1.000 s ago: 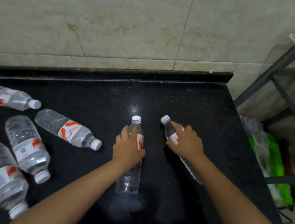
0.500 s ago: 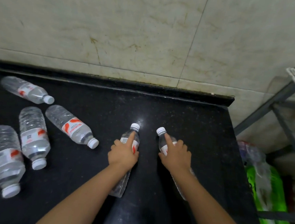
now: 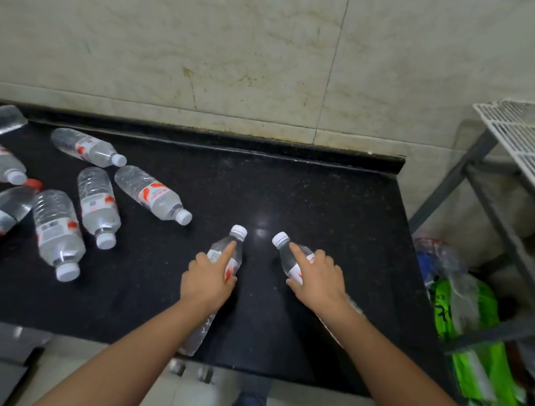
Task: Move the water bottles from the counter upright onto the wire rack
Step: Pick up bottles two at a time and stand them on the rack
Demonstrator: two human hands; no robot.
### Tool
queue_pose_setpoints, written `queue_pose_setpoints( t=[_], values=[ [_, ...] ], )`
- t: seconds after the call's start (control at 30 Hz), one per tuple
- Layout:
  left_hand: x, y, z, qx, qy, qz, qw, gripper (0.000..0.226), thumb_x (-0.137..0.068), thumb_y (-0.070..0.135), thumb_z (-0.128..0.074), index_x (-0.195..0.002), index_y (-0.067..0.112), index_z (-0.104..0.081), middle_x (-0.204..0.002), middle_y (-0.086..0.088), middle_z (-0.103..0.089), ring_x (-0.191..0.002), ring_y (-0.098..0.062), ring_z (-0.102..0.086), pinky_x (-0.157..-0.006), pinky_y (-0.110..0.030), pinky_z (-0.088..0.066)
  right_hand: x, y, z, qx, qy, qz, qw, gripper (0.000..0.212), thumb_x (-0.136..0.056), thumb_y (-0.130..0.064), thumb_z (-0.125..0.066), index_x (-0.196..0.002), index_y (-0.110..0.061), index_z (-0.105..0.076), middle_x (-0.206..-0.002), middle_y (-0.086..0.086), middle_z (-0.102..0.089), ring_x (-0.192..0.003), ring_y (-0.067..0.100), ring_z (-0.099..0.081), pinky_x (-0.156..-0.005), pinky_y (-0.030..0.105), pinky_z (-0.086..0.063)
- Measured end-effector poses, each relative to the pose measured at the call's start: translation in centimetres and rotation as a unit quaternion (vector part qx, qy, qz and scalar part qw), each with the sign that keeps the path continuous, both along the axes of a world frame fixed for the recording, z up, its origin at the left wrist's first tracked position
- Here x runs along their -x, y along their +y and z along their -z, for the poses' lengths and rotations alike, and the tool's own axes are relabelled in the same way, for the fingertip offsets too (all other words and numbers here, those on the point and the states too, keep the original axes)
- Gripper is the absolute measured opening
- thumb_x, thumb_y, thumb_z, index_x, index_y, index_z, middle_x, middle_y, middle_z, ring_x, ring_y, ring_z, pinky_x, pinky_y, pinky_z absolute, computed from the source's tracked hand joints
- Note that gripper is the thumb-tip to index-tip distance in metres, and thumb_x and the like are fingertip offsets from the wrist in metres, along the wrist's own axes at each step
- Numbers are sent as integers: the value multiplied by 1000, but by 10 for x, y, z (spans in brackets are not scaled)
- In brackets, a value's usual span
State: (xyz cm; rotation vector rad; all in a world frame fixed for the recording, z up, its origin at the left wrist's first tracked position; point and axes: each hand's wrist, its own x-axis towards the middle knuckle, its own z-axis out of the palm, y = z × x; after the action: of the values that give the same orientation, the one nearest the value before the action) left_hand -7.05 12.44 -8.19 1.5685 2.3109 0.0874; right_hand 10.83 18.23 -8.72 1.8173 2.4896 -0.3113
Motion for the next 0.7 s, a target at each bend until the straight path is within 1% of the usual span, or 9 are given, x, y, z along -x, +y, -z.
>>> queue_pose_setpoints(
  t=[0.1, 0.2, 0.3, 0.33, 0.4, 0.5, 0.57, 0.63, 0.7],
  values=[
    [-14, -23, -19, -121, -10, 13, 992, 65, -92, 36, -47, -145, 35, -10, -123, -19, -39, -108, -33, -46, -86, -39, -45, -24, -27, -20, -39, 70, 10, 997, 69, -89, -43, -50, -145, -31, -12, -129, 15, -39, -112, 30, -46, -94, 36, -40],
    [-36, -34, -44, -257, -51, 60, 963, 74, -81, 23, -66, -138, 36, -20, -108, -29, -48, -91, -42, -52, -72, -44, -49, -49, -49, -47, -84, 171, 36, 981, 73, -88, -41, -52, -146, -26, -11, -131, 19, -35, -114, 33, -44, -95, 35, -39],
    [-69, -33, -72, -325, -68, 109, 937, 84, -67, 12, -78, -129, 29, -25, -90, -31, -54, -73, -46, -54, -59, -45, -51, -72, -62, -78, -142, 253, 29, 957, 75, -76, -58, -42, -138, -37, -7, -130, 23, -38, -112, 35, -47, -90, 38, -45],
    [-81, -30, -84, -334, -76, 123, 931, 84, -67, 12, -78, -129, 29, -24, -89, -30, -53, -74, -44, -54, -60, -45, -50, -79, -65, -91, -163, 280, 25, 946, 73, -71, -60, -35, -133, -39, -5, -129, 24, -38, -111, 35, -48, -89, 38, -45],
    [-105, -23, -105, -362, -85, 145, 917, 83, -70, 13, -75, -129, 31, -19, -93, -28, -53, -79, -42, -53, -64, -44, -49, -97, -66, -120, -204, 320, 26, 925, 75, -66, -60, -29, -135, -42, -7, -132, 23, -37, -115, 34, -45, -89, 33, -40],
    [-145, -7, -132, -416, -72, 190, 886, 84, -67, 11, -77, -129, 28, -23, -91, -29, -54, -76, -42, -54, -64, -44, -49, -128, -58, -163, -250, 356, 54, 899, 84, -64, -61, -28, -140, -32, -6, -134, 22, -33, -121, 32, -40, -91, 27, -31],
    [-175, 6, -151, -441, -93, 200, 870, 83, -68, 10, -77, -128, 30, -24, -95, -31, -54, -80, -46, -54, -70, -49, -48, -152, -48, -188, -310, 347, 54, 884, 77, -66, -59, -32, -136, -37, -9, -128, 26, -38, -116, 37, -44, -89, 34, -37],
    [-206, 20, -167, -467, -117, 196, 854, 78, -72, 13, -74, -127, 33, -23, -98, -35, -52, -85, -49, -53, -74, -52, -47, -181, -36, -210, -367, 326, 41, 870, 67, -70, -55, -38, -128, -35, -13, -119, 29, -45, -103, 40, -52, -81, 38, -45],
    [-237, 32, -178, -506, -114, 205, 830, 67, -75, 28, -63, -129, 29, -25, -93, -36, -52, -78, -49, -54, -70, -52, -48, -217, -21, -229, -405, 321, 38, 855, 65, -71, -53, -41, -128, -34, -15, -115, 30, -47, -97, 40, -54, -76, 39, -48]
  ],
)
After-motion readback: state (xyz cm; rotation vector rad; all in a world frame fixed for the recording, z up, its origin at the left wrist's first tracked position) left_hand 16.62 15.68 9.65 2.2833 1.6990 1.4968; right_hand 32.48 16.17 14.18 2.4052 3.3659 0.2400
